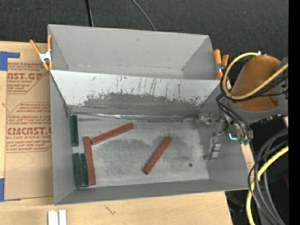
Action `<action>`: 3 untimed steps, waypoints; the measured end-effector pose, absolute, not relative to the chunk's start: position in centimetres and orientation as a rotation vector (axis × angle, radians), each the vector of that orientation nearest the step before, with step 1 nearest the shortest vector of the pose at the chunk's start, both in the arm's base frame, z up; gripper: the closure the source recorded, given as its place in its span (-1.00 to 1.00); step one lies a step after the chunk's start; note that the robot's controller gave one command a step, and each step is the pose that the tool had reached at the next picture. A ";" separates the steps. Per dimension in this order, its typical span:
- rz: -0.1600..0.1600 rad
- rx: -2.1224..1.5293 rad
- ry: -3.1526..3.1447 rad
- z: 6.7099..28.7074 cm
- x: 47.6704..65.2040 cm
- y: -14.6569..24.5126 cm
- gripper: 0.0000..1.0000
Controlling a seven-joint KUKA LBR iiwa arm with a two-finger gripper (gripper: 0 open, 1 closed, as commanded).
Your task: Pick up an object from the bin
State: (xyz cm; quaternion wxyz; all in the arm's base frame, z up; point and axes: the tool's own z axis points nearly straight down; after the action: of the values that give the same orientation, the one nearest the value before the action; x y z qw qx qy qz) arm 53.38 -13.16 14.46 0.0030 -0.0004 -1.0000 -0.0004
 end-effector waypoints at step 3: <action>-0.003 0.590 -3.081 11.8 53.4 -3.8 -1.00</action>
Offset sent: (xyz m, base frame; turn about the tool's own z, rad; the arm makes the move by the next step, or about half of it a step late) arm 0.0098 0.0726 -0.0746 -0.3577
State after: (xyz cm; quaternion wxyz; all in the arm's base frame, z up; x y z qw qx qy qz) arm 53.43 -3.85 11.75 0.0021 0.1882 -0.9821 -0.0010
